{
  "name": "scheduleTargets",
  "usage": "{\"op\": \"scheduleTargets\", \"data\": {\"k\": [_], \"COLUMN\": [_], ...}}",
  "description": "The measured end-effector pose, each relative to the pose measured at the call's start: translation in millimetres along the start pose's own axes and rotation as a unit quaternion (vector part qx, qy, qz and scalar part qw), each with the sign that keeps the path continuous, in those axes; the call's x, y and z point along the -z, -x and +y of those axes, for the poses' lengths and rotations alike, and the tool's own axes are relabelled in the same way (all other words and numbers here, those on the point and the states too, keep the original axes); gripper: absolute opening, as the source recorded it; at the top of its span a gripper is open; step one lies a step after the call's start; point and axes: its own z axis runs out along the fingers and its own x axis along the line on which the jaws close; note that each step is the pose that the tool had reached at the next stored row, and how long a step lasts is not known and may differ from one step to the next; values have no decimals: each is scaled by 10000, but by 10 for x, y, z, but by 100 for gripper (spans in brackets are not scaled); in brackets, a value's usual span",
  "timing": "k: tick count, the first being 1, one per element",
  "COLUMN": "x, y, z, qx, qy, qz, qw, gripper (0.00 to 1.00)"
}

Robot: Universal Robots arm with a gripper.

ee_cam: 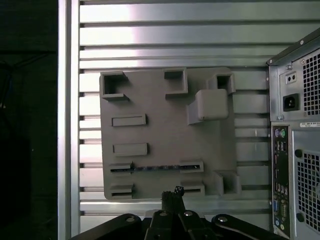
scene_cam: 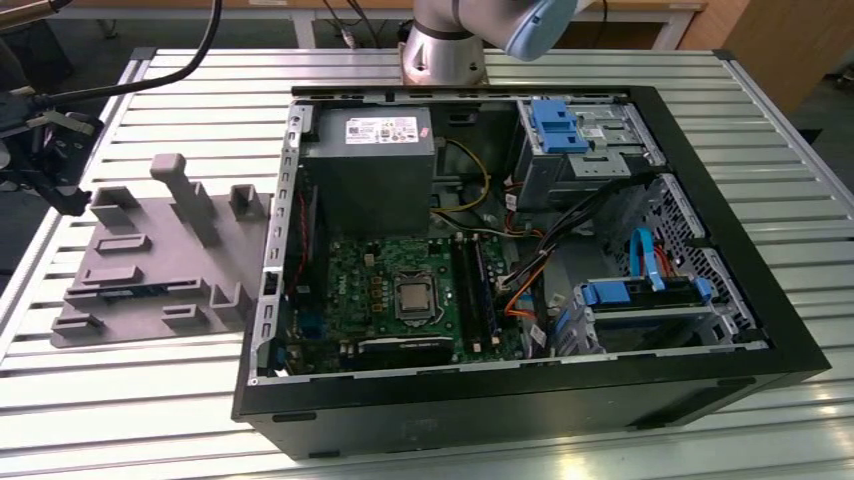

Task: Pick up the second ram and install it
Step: 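Pick up the second ram and move it above second insertion slot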

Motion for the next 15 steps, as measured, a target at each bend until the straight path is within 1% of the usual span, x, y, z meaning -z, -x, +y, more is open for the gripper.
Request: {"op": "scheduleTargets", "data": {"k": [2,4,7,9,11,13,15], "x": [-1,-2,-4,-4,-5,-6,-7], "y": [-1,-1,-1,-2,-2,-2,-2], "z": [0,0,0,0,0,0,0], "qx": [176,353,622,796,977,1147,1312], "qy": [-1,-3,-6,-8,-10,-11,-13], "qz": [7,14,25,32,40,47,53], "qw": [9998,9994,9981,9968,9952,9934,9913], "gripper": [11,11,11,11,11,11,11]}}
